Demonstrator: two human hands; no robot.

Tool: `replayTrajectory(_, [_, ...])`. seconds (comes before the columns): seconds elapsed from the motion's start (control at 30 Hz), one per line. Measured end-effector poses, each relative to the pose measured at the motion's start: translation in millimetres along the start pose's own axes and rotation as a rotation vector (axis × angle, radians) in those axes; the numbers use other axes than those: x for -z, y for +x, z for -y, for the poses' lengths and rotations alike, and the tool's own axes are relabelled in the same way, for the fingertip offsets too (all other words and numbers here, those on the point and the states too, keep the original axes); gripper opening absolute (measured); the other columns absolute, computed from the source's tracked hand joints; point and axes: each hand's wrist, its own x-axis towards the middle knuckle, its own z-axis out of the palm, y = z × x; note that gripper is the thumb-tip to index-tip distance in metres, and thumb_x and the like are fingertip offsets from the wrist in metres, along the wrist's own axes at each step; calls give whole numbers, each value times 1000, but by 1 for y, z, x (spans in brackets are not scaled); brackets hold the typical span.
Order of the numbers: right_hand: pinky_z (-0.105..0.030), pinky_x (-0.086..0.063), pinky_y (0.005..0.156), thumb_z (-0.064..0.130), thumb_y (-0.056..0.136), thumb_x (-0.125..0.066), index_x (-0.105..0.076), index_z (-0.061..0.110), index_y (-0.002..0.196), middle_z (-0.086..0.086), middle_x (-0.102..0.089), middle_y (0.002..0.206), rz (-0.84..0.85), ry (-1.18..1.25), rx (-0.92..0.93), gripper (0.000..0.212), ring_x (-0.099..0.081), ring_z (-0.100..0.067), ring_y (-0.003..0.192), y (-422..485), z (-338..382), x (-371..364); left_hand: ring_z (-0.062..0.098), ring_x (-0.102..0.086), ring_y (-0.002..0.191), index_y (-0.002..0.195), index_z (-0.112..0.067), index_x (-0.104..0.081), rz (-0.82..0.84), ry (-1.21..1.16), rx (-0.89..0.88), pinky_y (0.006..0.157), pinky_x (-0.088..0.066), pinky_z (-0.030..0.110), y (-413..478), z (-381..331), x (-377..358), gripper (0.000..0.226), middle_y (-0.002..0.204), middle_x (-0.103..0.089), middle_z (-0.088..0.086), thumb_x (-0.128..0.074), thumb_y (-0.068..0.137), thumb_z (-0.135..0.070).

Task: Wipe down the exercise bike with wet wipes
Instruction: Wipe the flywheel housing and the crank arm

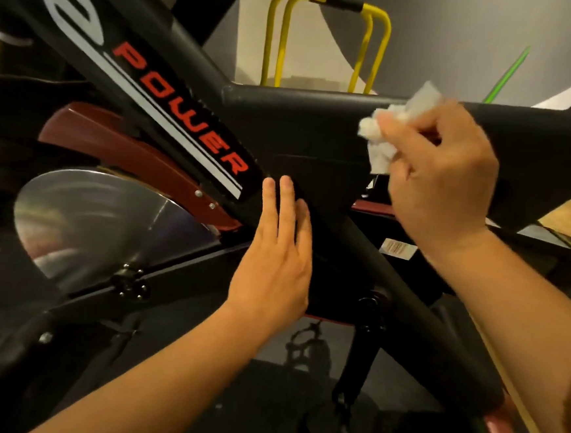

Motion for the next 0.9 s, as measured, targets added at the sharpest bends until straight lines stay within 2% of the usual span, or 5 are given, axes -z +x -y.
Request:
replayTrajectory(0.2, [-37,-43,53,20,101,-50,-72,12,110,-12,-60,80,153,-66,202,26,-54,-26,66,-20,-9,5,46,24,143,155,-10,6,-127,-238,51,118,-2,61,19,-16,9,96,158,23,24,-50,81,-33])
replayTrajectory(0.4, [-7,-27,75,6,88,-49,-71,5,110,-21,-56,95,-42,-154,-356,31,-44,-21,85,-8,-103,63,50,12,145,153,-5,-4,-174,-212,27,114,-12,67,26,-19,-4,110,159,8,29,-71,69,-29])
replayTrajectory(0.6, [-41,-53,62,-4,85,-50,-68,-3,108,-20,-56,88,254,-54,-124,29,-50,-27,77,-85,-113,66,54,8,144,150,0,-9,-184,-211,45,110,-16,73,28,-25,-1,106,157,1,34,-68,67,-28])
replayTrajectory(0.8, [3,-25,81,6,87,-47,-62,-1,96,-25,-58,104,-64,-124,-350,19,-48,-21,96,-7,-126,76,51,13,144,152,-1,-5,-147,-234,69,114,-9,70,28,-25,1,103,158,8,31,-66,73,-26])
replayTrajectory(0.9, [-12,-40,83,3,85,-49,-63,0,98,-23,-58,101,48,-78,-292,19,-49,-24,94,-59,-103,52,49,13,145,153,-3,-5,-158,-258,63,114,-9,69,27,-24,-1,99,159,8,29,-62,74,-24])
